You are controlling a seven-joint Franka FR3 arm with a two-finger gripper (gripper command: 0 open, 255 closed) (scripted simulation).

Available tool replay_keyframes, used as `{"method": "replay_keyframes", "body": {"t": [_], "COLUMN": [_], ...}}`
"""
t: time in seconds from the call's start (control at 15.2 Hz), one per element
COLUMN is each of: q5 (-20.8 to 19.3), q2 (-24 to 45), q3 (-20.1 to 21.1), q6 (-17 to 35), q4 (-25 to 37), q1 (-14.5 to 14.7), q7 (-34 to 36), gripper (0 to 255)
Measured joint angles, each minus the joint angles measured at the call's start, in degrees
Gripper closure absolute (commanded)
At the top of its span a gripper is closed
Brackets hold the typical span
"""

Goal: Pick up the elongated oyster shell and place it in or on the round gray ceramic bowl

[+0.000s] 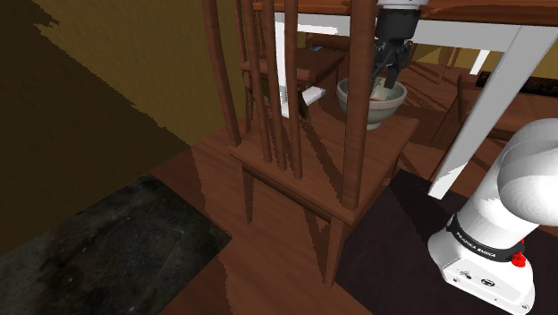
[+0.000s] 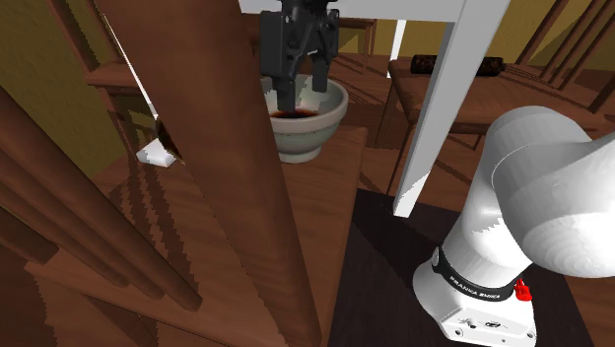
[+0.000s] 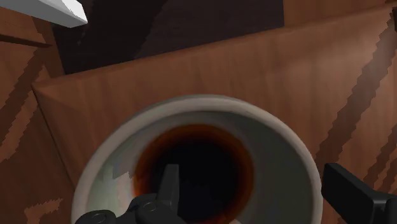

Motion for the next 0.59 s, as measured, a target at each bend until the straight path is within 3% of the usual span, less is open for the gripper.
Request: {"method": "replay_keyframes", "body": {"t": [0.26, 0.59], "q5": [0.6, -0.1], "q2": [5.3, 18.6], "q3": [3.5, 10.2], "q6": [0.0, -2.2], "q4": [4.1, 16.2], "q1": [-0.5, -2.4], "q7": [6.2, 20.8], "gripper": [0, 0]}}
